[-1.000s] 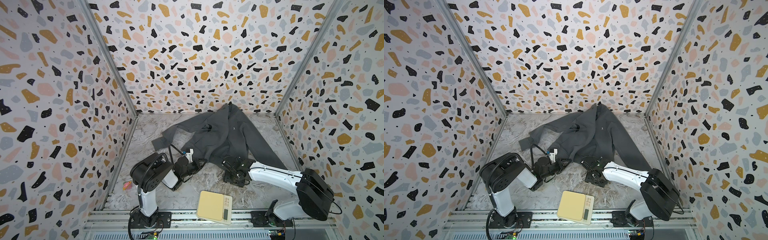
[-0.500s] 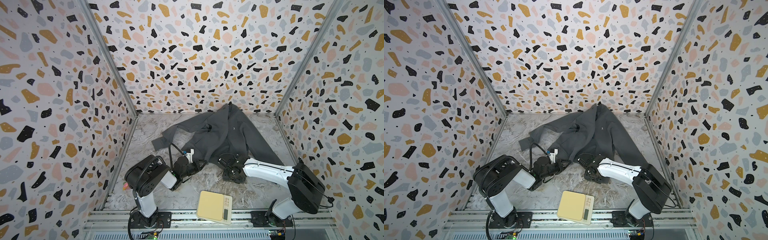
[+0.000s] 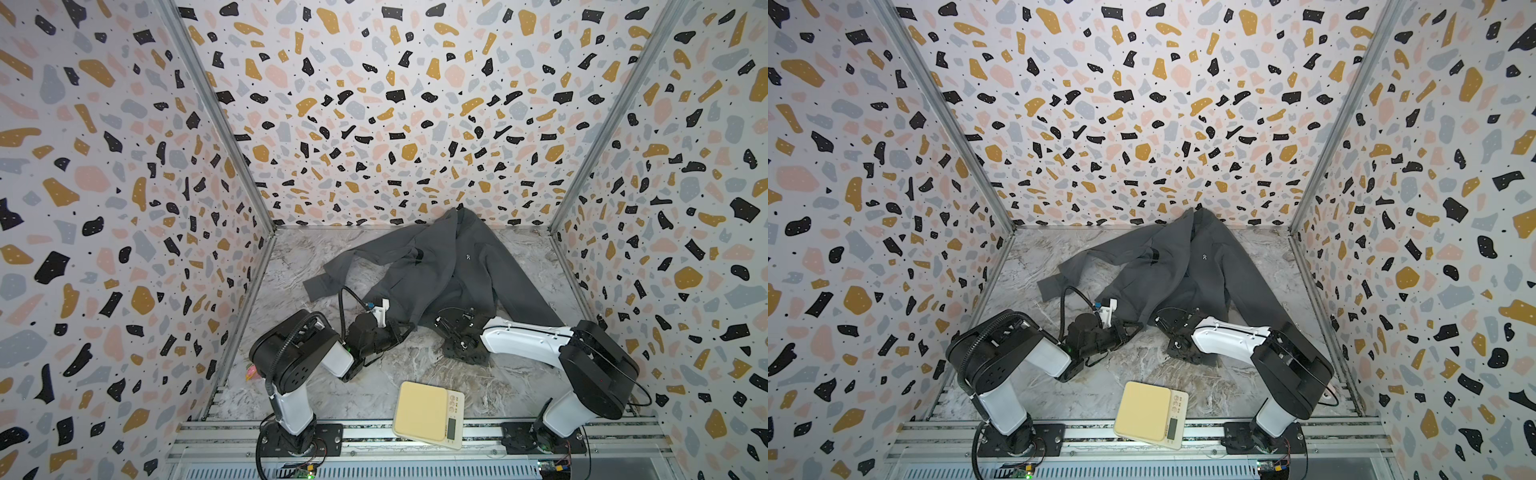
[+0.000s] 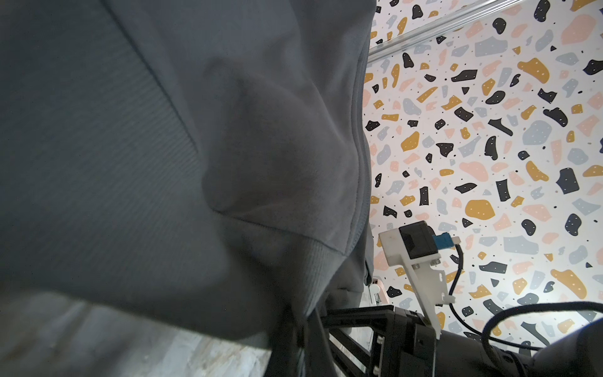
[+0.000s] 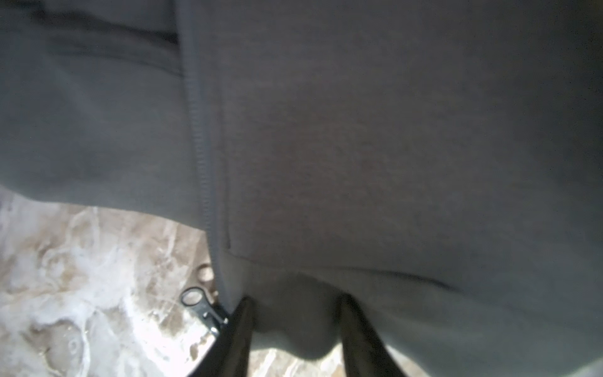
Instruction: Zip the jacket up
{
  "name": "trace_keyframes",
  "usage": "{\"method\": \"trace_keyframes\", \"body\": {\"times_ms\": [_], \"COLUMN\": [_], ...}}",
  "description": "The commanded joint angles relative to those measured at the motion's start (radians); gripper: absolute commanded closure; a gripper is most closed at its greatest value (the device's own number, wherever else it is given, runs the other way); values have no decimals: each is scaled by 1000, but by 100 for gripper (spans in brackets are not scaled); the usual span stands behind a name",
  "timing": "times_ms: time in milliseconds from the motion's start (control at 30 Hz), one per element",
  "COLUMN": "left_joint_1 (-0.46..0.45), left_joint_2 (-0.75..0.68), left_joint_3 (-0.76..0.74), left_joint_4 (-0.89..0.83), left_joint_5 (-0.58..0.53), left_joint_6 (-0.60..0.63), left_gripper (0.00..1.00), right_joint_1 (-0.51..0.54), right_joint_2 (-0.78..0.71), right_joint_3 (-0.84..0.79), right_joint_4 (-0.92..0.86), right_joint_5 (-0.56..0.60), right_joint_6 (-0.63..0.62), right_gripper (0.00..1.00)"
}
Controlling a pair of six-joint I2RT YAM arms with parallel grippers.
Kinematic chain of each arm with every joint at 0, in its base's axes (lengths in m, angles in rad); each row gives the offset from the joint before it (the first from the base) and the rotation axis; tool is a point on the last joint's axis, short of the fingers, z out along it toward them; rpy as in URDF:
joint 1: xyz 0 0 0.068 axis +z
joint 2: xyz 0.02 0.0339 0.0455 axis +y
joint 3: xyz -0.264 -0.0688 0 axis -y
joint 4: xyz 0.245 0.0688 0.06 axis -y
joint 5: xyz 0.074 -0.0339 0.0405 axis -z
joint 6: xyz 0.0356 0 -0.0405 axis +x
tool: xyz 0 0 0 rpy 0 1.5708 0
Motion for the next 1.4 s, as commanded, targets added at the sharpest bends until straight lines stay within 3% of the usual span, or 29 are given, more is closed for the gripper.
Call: {"method": "trace_keyframes", "body": {"times_ms": [0,100,167,233,433,633,967,1133,1367], "left_joint_1": [-4,-4,-4,-6,-7,-11,-56,-56,-56], "left_joint_2": [-35,-73,-108,-146,-237,-255,-240,-229,-204], "left_joint_3": [8,7,9,10,26,49,226,232,242], "left_joint_4": [-24,-39,-47,-41,26,104,-72,-117,-81], "left_joint_5": [14,9,7,16,-13,-80,-185,-263,-260], "left_joint_6": [32,33,12,-24,-141,-277,-226,-210,-245], "left_gripper": [100,100,100,100,100,100,100,100,100], "right_joint_1": [0,8,38,44,-27,-129,-184,-221,-242], "right_joint_2": [61,-1,-76,-139,-271,-356,-386,-411,-421], "right_joint_3": [-106,-90,-37,-8,-97,-235,-201,-213,-235], "right_joint_4": [30,4,-20,46,416,779,852,880,945], "right_joint_5": [-8,46,134,142,-70,-247,-409,-491,-584], "right_joint_6": [-36,-105,-173,-287,-529,-576,-723,-700,-665], "right_gripper": [76,99,100,100,100,100,100,100,100]}}
